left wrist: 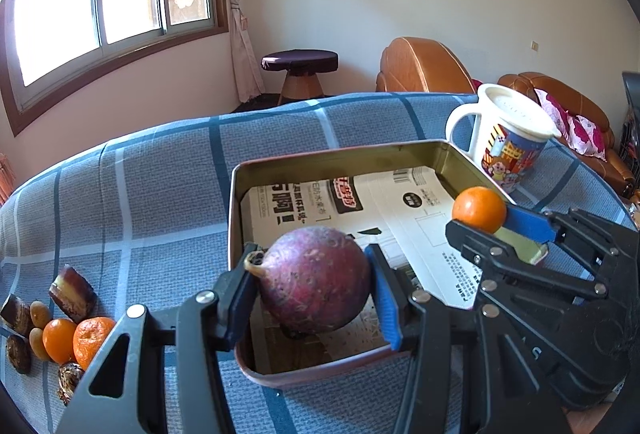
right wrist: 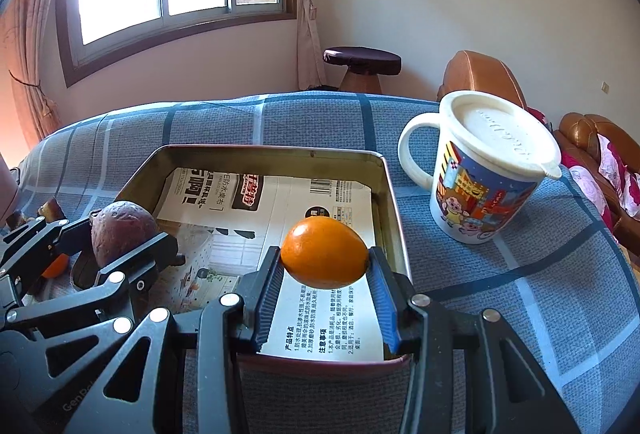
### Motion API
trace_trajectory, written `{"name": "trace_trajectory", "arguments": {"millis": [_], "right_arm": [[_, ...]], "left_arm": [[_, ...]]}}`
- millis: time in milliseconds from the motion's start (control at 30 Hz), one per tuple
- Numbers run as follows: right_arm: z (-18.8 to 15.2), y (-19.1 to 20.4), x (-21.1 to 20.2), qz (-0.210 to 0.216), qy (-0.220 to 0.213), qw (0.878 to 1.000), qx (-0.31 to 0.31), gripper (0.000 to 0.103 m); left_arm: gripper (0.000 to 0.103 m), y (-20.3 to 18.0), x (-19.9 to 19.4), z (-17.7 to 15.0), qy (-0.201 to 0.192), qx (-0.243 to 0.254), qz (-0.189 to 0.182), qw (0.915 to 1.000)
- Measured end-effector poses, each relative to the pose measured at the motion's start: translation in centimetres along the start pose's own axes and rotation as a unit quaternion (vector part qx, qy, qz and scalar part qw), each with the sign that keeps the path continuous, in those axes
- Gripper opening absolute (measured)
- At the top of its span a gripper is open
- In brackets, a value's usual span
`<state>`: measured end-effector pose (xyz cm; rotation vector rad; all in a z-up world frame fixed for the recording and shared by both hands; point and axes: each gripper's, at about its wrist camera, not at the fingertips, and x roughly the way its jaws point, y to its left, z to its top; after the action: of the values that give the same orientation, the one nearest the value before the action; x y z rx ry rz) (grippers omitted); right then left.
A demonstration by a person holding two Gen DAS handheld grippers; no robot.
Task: Organize fruits
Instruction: 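Carry the orange with the right tool while the left tool carries the beet into the tin, release both, then move both open tools back from the tin toward the fruit pile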
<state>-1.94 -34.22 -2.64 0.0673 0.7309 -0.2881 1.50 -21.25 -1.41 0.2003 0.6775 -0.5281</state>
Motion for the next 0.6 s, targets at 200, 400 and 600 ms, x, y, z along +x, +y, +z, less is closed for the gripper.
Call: {"name": "trace_trajectory", "arguments": {"millis": [200, 400, 600], "right_arm": [[0.0, -0.3, -0.1, 0.022, 0.000, 1.000, 0.015, 0.047], [0.2, -0.7, -0.3, 0.032, 0.001, 0.999, 0.030, 0.048], [0.4, -1.6, -0.9, 0.050, -0.014, 0.997, 0.056, 0.057]], "left_arm": [[0.055, -0.3, 0.1, -0.1, 0.000, 0.005, 0.017, 0.9998], [0.063, -0.7, -0.9, -0.1, -0.030, 0.018, 0.057, 0.9978], [0.090, 0.4, -2.3, -0.1, -0.059, -0.003, 0.089, 0.9943]]}}
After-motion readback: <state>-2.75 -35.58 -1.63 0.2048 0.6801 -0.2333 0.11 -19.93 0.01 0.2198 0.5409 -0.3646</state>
